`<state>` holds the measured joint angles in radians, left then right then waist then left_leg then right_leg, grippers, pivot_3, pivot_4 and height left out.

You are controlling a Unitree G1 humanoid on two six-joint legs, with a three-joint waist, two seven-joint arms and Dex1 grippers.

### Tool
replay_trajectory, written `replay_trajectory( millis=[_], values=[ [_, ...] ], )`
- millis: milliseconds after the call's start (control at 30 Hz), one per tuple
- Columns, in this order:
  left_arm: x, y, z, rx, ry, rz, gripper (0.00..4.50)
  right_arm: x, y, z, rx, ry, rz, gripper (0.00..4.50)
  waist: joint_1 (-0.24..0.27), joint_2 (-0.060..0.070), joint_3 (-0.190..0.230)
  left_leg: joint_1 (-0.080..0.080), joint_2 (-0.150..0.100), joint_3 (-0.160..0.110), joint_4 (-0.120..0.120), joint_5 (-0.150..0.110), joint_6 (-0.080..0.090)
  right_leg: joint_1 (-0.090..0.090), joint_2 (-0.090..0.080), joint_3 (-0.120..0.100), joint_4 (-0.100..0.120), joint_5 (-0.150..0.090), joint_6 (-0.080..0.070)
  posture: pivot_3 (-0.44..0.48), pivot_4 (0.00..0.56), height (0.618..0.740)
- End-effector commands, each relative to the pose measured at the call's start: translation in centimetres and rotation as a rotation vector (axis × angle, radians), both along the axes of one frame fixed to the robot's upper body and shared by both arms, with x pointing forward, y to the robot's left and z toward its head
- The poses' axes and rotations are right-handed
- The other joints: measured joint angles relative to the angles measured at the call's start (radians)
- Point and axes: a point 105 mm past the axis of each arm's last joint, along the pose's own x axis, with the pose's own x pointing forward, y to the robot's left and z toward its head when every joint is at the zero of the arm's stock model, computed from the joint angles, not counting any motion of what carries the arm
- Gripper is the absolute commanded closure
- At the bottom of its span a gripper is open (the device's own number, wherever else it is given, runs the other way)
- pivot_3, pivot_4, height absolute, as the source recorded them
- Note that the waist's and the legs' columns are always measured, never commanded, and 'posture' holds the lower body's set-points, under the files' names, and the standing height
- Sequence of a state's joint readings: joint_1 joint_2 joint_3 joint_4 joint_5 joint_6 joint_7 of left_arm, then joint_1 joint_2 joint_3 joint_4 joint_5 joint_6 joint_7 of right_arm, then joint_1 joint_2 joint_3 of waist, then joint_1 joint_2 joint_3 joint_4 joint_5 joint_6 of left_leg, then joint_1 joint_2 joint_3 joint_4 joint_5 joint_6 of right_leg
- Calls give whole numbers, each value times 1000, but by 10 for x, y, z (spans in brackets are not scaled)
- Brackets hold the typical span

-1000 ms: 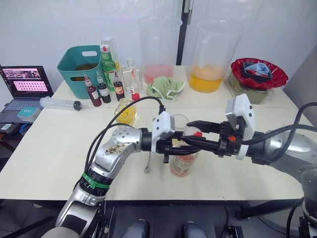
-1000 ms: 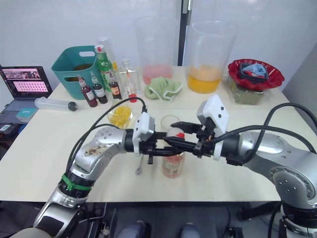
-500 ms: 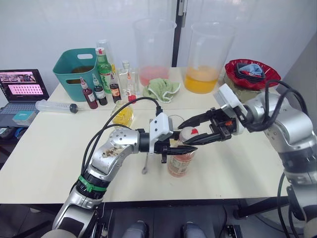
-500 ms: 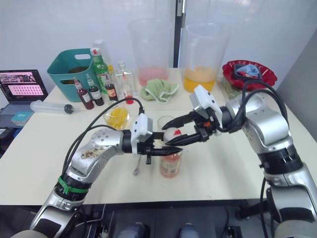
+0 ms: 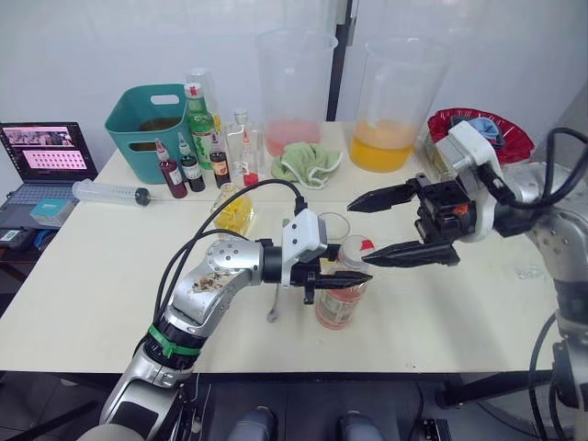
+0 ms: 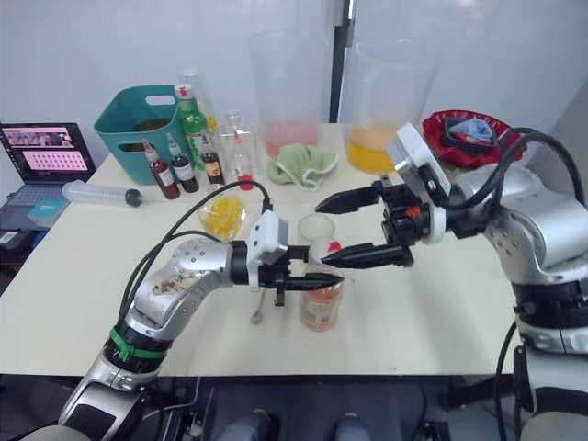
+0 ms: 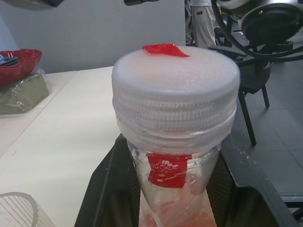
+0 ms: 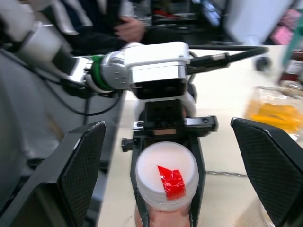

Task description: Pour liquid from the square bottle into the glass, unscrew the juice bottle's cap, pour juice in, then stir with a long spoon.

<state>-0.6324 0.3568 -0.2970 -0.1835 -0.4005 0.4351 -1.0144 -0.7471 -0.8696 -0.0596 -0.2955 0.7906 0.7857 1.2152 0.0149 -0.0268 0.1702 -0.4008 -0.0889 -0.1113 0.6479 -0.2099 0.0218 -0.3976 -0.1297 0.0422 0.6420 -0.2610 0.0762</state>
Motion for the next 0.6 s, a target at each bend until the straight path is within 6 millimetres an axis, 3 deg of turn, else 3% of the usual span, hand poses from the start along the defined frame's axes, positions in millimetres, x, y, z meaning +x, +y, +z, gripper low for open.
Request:
replay_trajectory(
  millis=[33,133,267,533,600],
  values=[
    [5,1,-21,68,59,19,3131,-15,6,8,57,-97,-117,39,0,0,0,0,0,0,0,0,0,-1,0,0,0,0,0,0,150,740],
    [5,-1,-20,51,79,7,3131,-26,11,-2,72,-84,-184,39,0,0,0,0,0,0,0,0,0,0,0,0,0,0,0,0,150,740],
    [4,-8,-16,38,94,-18,3131,-26,12,-18,66,-66,-328,39,8,0,0,0,0,0,1,0,0,1,0,0,-1,0,0,0,150,740],
    [7,-9,-22,47,100,-28,3131,-23,9,-21,117,-32,-404,39,10,0,0,0,0,0,2,0,0,4,0,0,-2,0,0,0,150,740],
    [8,-8,-22,46,99,-26,3131,-22,9,-22,118,-23,-411,807,10,0,0,1,0,0,2,0,0,4,0,-1,-2,0,0,0,150,740]
  ],
)
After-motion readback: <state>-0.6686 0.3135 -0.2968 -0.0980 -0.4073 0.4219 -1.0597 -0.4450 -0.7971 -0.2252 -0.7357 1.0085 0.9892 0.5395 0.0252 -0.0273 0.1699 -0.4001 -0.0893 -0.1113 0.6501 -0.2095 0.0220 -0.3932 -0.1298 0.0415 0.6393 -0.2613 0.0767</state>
